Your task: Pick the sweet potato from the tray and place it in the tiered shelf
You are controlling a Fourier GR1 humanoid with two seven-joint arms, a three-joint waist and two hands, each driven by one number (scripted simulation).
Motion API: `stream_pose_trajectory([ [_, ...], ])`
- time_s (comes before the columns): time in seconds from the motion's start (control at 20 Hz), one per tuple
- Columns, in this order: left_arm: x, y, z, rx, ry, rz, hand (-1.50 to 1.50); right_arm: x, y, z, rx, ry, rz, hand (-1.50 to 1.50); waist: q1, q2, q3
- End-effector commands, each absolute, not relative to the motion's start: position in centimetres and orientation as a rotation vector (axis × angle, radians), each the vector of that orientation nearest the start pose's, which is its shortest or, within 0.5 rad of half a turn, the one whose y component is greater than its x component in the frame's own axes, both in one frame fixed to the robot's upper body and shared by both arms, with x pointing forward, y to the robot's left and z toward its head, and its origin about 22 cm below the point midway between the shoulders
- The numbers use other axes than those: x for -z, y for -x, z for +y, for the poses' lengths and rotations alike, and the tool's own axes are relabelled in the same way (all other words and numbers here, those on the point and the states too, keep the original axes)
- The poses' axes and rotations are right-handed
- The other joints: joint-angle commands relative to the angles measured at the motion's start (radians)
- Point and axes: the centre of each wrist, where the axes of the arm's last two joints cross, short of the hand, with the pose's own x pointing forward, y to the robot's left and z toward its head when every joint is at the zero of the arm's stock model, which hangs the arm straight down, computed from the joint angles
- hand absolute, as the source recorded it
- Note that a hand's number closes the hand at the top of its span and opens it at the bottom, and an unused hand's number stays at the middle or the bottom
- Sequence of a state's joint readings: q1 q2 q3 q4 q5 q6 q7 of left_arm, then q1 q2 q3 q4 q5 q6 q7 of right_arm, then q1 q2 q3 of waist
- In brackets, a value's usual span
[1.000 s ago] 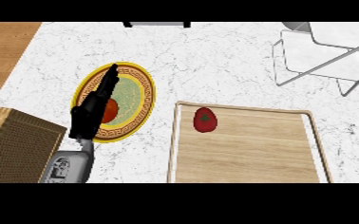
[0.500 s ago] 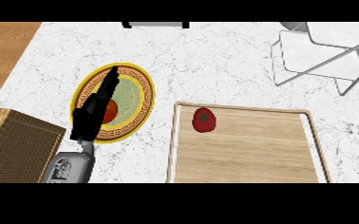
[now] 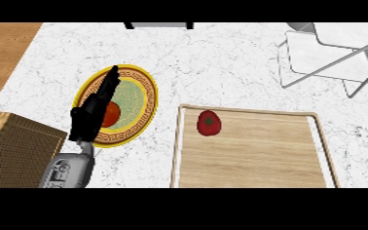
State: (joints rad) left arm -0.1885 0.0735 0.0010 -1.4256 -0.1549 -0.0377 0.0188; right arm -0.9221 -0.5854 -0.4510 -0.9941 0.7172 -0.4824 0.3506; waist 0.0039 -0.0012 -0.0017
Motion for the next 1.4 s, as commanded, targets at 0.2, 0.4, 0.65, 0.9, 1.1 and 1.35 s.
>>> stream_pose_trajectory([
  [0.2, -2.2, -28.9, 22.2, 0.274, -0.105, -1.565, 0.0, -31.2, -37.0, -39.4, 0.648, 1.237, -1.717, -1.5, -0.001, -0.001, 0.002],
  [0.4, -0.4, -28.2, 21.3, 0.256, -0.111, -1.562, 0.0, -32.7, -33.1, -41.4, 0.788, 1.252, -1.692, -1.5, -0.023, -0.006, 0.001],
  [0.65, -1.2, -27.5, 22.9, 0.236, -0.122, -1.561, 0.0, -34.6, -27.1, -47.4, 0.843, 1.259, -1.555, -1.5, -0.028, -0.007, 0.002],
  [0.9, -0.7, -27.3, 22.7, 0.213, -0.14, -1.575, 0.0, -35.2, -21.6, -49.5, 0.74, 1.259, -1.384, -1.5, -0.046, -0.011, 0.002],
  [1.1, -1.8, -27.7, 24.0, 0.226, -0.155, -1.548, 0.0, -34.8, -16.5, -52.3, 0.67, 1.279, -1.333, -1.5, -0.048, -0.009, 0.003],
  [1.35, -0.7, -27.5, 23.9, 0.223, -0.138, -1.569, 0.0, -32.8, -9.7, -55.4, 0.654, 1.244, -1.351, -1.5, -0.045, -0.007, 0.002],
])
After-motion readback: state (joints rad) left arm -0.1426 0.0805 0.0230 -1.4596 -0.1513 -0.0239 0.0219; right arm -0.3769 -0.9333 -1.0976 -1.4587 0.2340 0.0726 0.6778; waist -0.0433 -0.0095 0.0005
